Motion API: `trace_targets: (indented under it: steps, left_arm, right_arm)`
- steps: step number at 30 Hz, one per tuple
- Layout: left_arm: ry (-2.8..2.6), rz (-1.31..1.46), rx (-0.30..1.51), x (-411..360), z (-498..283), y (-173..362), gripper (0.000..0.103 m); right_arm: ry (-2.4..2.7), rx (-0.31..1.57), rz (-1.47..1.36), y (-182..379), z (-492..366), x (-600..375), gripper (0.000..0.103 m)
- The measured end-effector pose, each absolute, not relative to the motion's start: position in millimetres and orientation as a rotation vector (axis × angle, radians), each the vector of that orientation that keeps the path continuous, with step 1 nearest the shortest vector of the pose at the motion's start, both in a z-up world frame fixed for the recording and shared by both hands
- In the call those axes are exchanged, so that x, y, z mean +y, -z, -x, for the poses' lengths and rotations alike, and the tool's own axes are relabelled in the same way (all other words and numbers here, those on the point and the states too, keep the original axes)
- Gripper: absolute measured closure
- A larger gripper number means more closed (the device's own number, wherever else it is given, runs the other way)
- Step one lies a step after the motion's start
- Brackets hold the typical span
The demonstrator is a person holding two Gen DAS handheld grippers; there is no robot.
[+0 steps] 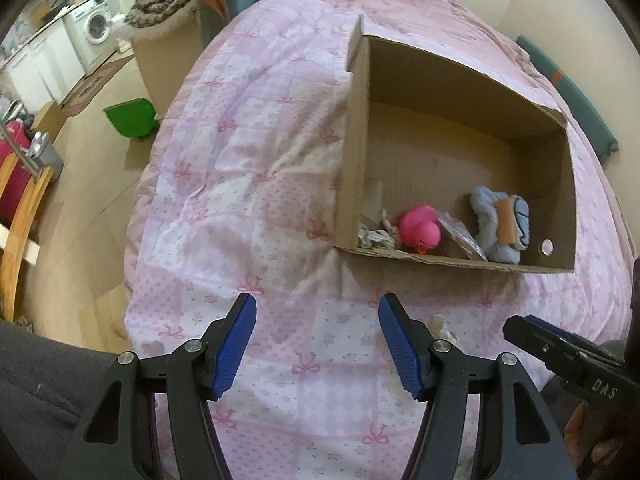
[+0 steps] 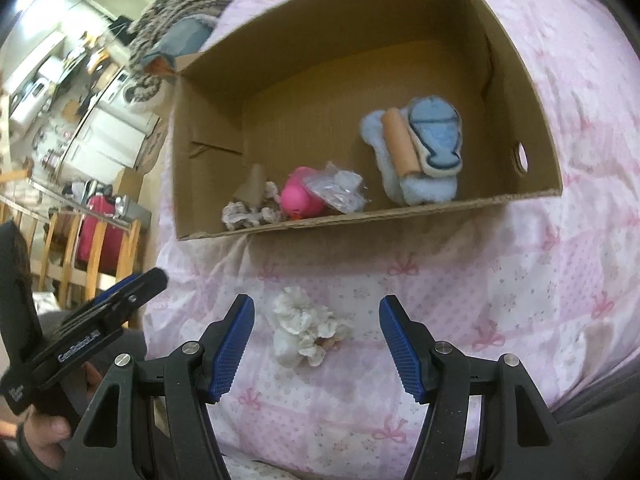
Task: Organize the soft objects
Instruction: 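Grasp the crumpled white paper with the right tool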
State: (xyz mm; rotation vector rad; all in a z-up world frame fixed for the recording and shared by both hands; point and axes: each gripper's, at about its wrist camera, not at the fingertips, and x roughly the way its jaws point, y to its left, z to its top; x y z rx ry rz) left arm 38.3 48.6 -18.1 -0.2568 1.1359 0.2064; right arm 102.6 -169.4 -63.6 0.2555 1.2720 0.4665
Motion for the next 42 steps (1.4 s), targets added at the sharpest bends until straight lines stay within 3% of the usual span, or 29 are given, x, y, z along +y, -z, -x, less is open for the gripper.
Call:
trace_targets:
  steps: [17,18,22,24,36,42]
  left_arm:
    - [-0.251,0.4,1.161,75,-35,24,0.042]
    - [-0.249,0.398,1.162,75,-34,24,0.042]
    - [-0.25,0.396,1.169,75,-34,25,0.042]
    - [-0.25,0.395,1.177,75,-34,28,0.042]
    - [-0.125,0.373,1.311,46,-40,59,0.042]
    - [-0.006,0.283,1.36,6,-45,73,0.042]
  right_arm:
    - [-0.486,1.46,-0.278,117,-118,-136,0.034]
    - [-0.476,1.468,-0.284,122,-120,-135,0.037]
    - [-0.514,1.551,-0.34,143,-122,-131,0.074]
    - [-0.54,1.578,-0.355,147,-119,-129,0.086]
    - [-0.603,1.38,-0.242,68,-107,-150,0.089]
    - [-0.564,1.314,-0.237,63,-106,-180,0.089]
